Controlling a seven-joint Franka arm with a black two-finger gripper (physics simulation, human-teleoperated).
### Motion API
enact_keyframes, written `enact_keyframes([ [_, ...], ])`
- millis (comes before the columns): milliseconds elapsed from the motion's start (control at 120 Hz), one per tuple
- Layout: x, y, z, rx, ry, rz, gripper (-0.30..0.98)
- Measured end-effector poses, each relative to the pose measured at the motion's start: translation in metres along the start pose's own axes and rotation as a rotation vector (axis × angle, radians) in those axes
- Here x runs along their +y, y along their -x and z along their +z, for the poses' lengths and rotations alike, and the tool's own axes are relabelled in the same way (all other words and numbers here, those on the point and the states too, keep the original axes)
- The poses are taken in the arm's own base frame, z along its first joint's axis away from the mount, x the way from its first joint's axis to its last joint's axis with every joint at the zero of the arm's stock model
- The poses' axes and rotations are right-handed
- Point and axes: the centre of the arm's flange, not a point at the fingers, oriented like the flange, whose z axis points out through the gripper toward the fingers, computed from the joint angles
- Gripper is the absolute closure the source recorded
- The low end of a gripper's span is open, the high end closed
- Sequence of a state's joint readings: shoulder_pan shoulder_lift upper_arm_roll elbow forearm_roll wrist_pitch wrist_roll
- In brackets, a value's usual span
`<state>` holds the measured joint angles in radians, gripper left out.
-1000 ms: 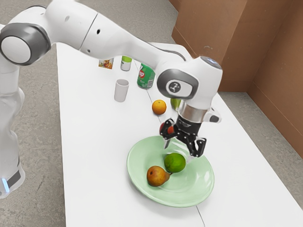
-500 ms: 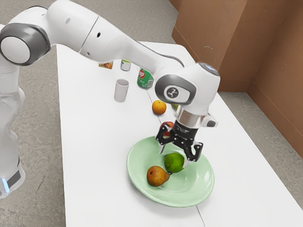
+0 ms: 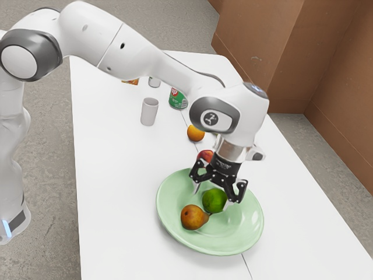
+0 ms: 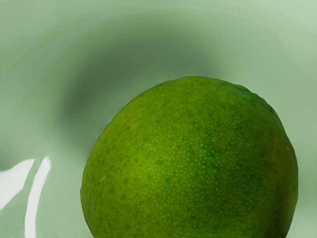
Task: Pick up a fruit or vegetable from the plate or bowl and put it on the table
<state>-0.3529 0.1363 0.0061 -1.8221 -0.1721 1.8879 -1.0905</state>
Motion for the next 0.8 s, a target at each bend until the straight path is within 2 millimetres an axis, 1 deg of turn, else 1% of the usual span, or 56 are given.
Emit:
enact_keyframes([
  [342, 0.001, 0.0052, 0.0087, -0.005, -0.009, -0.008, 0.0],
  [800, 0.0021, 0.0011, 0.0068, 0.008, 0.01, -0.022, 0.0],
])
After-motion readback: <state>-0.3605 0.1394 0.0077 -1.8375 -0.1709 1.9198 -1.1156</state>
